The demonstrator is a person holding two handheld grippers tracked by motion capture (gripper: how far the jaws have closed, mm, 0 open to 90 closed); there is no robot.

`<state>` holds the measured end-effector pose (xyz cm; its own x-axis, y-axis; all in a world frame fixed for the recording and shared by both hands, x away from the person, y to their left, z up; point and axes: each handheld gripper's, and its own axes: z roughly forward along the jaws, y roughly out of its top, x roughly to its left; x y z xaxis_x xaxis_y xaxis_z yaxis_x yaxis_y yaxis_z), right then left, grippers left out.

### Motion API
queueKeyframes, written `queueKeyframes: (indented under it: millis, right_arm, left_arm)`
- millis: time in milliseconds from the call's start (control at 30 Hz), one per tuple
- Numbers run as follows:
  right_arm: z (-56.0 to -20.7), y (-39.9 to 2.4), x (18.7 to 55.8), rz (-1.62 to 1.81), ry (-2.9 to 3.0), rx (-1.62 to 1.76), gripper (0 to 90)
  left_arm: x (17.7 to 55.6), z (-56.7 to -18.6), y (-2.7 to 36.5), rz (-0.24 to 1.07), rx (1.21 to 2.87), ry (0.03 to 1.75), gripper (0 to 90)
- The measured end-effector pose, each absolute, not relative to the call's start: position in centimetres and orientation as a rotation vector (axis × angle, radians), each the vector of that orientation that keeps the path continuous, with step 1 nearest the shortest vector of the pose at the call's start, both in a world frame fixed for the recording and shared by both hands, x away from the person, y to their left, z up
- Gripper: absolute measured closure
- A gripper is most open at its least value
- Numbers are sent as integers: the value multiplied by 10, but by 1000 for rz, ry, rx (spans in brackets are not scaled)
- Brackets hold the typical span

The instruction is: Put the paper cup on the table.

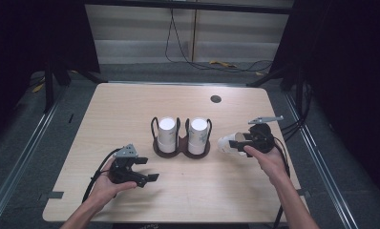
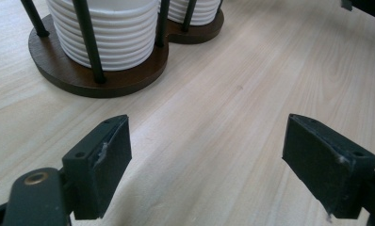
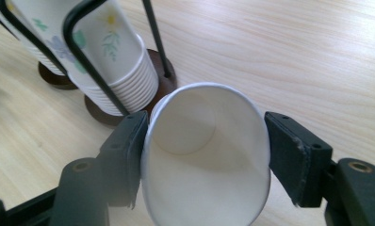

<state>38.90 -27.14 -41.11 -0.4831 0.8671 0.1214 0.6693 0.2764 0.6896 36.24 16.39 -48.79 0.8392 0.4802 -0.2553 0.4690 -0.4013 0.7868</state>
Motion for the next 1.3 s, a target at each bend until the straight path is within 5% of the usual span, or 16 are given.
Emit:
queueKeyframes:
  millis: [1300]
  right_arm:
    - [-412,-267,450,491,2297,1474,278]
  left_arm:
    - [357,-489,161,30,2105,650,161]
